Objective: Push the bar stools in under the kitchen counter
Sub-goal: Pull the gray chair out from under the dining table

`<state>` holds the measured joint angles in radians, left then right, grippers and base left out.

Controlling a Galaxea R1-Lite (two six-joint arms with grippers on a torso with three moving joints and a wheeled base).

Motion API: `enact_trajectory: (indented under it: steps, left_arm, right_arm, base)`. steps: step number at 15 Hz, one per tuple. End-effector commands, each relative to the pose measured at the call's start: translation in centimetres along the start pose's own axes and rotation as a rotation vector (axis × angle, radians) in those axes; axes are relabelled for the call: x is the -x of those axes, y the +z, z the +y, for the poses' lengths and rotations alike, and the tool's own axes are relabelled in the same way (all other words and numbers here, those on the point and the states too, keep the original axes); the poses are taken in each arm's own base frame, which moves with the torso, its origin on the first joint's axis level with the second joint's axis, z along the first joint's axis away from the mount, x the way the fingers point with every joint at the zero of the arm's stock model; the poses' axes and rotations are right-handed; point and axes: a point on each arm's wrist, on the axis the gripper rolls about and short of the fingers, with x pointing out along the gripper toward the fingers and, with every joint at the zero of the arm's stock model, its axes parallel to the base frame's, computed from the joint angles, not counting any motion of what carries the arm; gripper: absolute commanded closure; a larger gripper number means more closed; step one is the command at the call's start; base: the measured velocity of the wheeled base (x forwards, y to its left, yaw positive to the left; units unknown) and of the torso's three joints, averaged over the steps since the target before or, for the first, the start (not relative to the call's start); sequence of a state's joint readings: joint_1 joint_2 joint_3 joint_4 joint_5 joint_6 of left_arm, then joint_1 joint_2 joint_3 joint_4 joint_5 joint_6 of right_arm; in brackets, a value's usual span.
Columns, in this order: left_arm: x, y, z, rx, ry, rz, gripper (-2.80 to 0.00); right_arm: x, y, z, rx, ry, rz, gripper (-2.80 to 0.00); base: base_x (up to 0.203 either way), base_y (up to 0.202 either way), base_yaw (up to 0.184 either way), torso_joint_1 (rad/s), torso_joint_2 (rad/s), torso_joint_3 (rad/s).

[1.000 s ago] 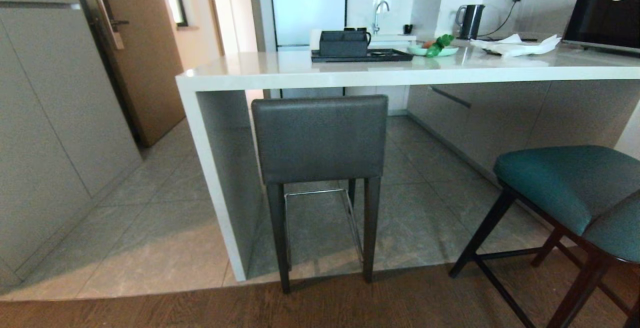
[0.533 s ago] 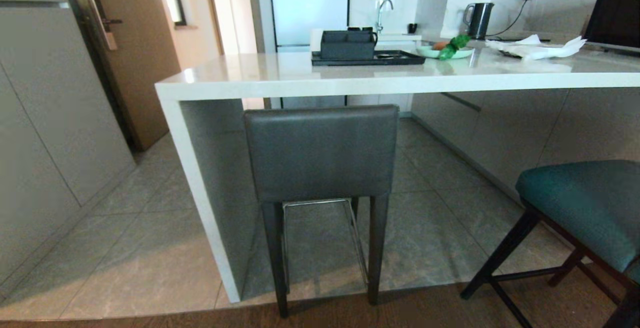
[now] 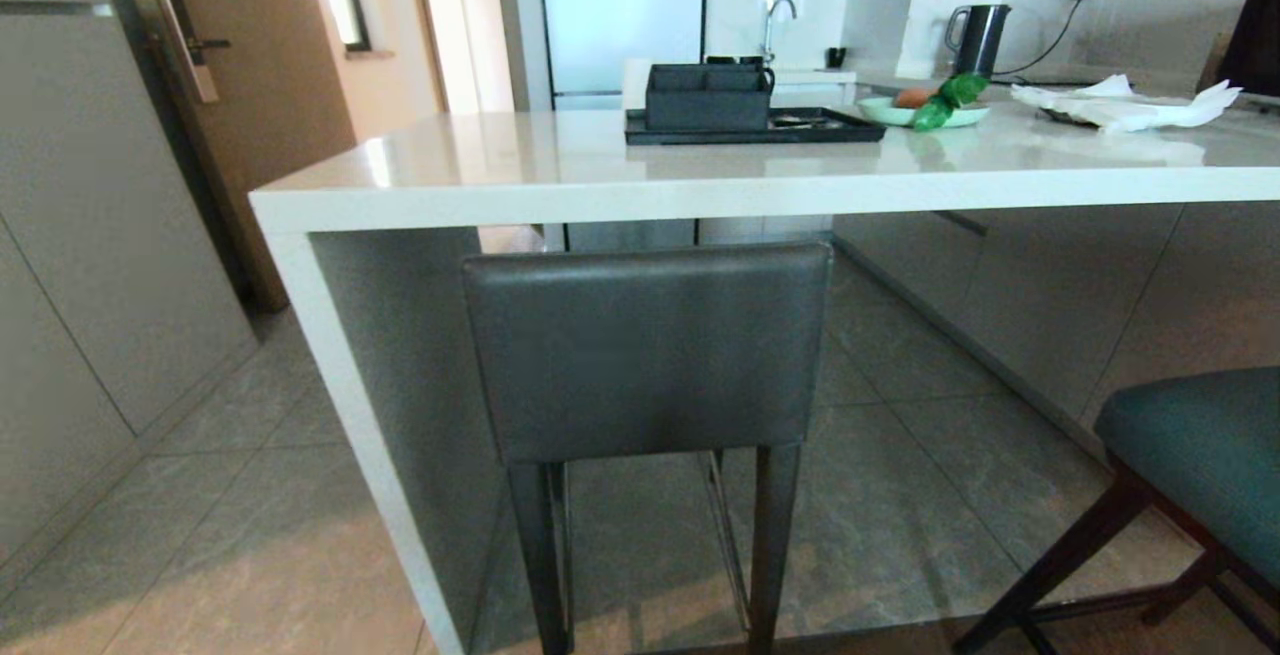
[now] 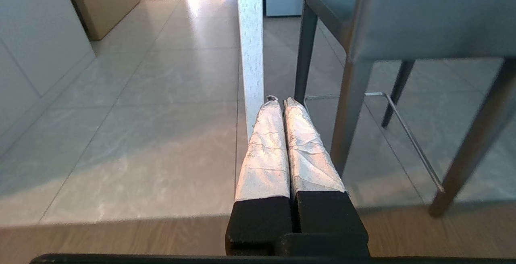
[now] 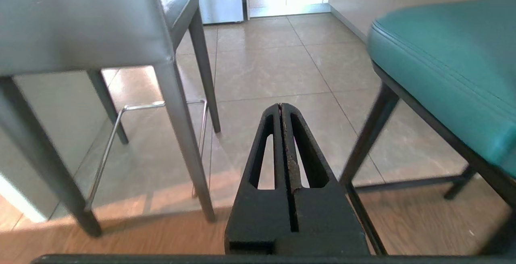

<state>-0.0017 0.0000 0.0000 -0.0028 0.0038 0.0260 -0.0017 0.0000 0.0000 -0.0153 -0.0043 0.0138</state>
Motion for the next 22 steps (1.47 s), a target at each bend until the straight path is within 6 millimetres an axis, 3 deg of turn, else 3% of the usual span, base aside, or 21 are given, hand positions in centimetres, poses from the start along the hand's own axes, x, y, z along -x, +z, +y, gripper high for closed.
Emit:
enact_trajectory:
  steps: [1,7,16,17,19,22]
  left_arm:
    - [0.0,-0.1,0.0,0.0,0.001,0.003,0.0]
    - [0.0,-0.1,0.0,0.0,0.001,0.003,0.0]
    - [0.0,0.2,0.0,-0.003,0.001,-0.012,0.0]
    - [0.3,1.2,0.0,0.003,-0.01,-0.051,0.0]
    - [0.9,5.5,0.0,0.024,-0.073,-0.12,0.0]
    - [-2.5,8.6,-0.1,0.049,-0.149,0.018,0.0]
  right_arm:
    - [0.0,-0.1,0.0,0.0,0.0,0.005,0.0]
    - [0.0,-0.1,0.0,0.0,0.0,0.006,0.0]
    - [0.0,-0.1,0.0,0.006,0.0,0.003,0.0]
    - [0.0,0.2,0.0,0.011,0.011,-0.01,0.0]
    - [0.3,2.9,0.2,0.0,0.058,-0.061,0.0]
    - [-2.2,6.8,0.3,-0.029,0.101,0.016,0.0]
  base:
    - [0.192,0.0,0.002,0.0,0.0,0.007]
    - [0.173,0.0,0.001,0.005,0.0,0.003]
    - [0.0,0.0,0.0,0.0,0.0,0.0]
    - [0.0,0.0,0.0,0.0,0.0,0.0]
    - [0.0,0.0,0.0,0.0,0.0,0.0]
    - [0.0,0.0,0.0,0.0,0.0,0.0]
